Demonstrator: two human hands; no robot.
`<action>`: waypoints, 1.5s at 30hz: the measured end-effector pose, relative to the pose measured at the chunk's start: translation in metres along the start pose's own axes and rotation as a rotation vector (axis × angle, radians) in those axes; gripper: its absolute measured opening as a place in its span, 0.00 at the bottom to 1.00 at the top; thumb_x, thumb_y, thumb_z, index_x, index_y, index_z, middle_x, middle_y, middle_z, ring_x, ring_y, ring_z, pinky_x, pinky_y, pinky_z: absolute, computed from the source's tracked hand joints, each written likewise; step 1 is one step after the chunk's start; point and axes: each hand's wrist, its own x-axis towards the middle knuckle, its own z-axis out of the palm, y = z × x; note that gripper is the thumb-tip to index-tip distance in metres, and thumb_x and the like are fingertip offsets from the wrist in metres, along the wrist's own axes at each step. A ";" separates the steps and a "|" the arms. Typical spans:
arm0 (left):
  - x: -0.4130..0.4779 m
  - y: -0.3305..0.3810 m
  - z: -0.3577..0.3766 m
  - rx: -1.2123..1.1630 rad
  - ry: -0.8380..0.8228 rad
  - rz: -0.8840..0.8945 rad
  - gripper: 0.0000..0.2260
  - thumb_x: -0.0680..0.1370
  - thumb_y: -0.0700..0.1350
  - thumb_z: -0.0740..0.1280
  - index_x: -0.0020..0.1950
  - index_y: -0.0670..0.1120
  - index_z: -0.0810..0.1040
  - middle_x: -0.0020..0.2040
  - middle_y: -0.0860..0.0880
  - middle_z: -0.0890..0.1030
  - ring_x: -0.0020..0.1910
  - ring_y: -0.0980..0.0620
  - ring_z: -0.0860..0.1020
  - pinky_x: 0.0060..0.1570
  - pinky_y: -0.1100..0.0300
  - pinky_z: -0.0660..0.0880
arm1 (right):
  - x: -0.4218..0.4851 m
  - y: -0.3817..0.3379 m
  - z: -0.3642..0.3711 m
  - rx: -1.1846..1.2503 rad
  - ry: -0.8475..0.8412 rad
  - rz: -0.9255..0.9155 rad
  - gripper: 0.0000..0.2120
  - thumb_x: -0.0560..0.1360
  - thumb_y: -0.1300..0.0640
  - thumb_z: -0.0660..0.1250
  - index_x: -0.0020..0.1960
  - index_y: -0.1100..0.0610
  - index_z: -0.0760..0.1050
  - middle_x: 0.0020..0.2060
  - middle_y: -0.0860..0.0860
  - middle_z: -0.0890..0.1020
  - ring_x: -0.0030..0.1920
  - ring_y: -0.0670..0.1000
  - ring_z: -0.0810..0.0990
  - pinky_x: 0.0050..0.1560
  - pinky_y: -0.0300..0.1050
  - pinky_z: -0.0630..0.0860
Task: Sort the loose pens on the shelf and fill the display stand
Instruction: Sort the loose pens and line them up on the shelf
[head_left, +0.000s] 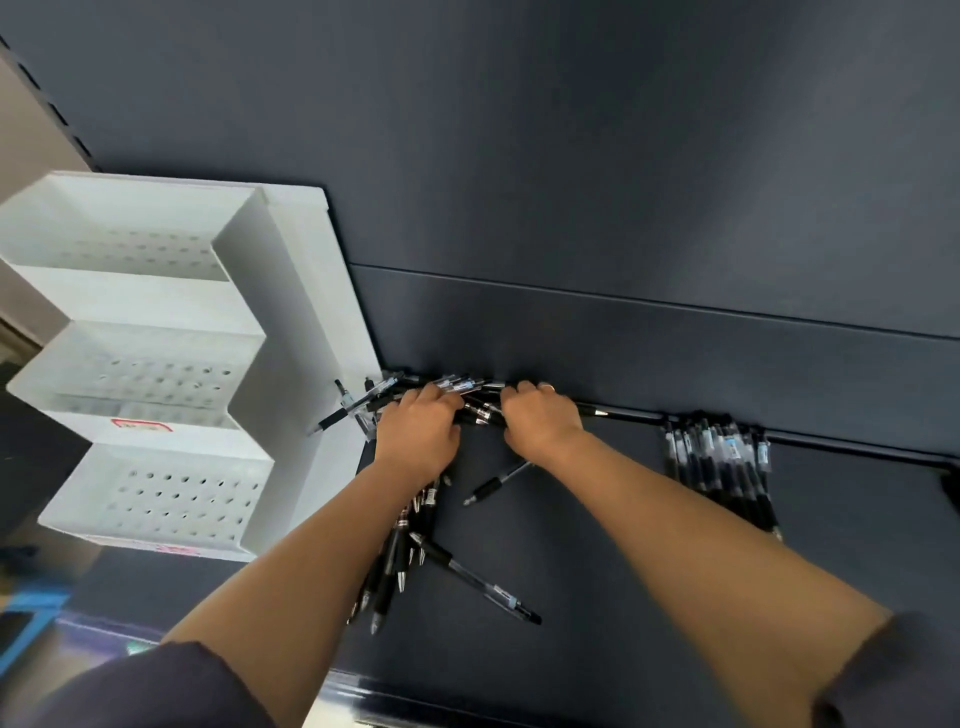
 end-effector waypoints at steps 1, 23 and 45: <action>0.000 0.000 0.002 -0.008 -0.004 -0.003 0.18 0.78 0.46 0.60 0.68 0.52 0.69 0.66 0.48 0.71 0.66 0.45 0.67 0.61 0.50 0.66 | 0.002 -0.002 0.001 -0.017 -0.012 -0.002 0.21 0.76 0.57 0.64 0.67 0.59 0.67 0.62 0.56 0.72 0.63 0.59 0.70 0.57 0.54 0.71; -0.009 0.063 -0.011 -1.569 -0.271 -0.399 0.07 0.81 0.45 0.59 0.47 0.43 0.72 0.43 0.46 0.78 0.40 0.50 0.76 0.47 0.55 0.75 | -0.053 0.037 -0.031 1.269 -0.552 0.155 0.11 0.83 0.53 0.55 0.47 0.55 0.73 0.37 0.52 0.80 0.33 0.47 0.75 0.37 0.40 0.73; -0.017 0.024 -0.009 -1.400 -0.090 -0.424 0.06 0.80 0.41 0.61 0.43 0.47 0.71 0.40 0.46 0.79 0.37 0.51 0.78 0.32 0.58 0.75 | -0.023 0.018 -0.010 0.111 -0.004 0.058 0.21 0.77 0.63 0.59 0.69 0.57 0.65 0.64 0.56 0.70 0.64 0.59 0.68 0.59 0.54 0.71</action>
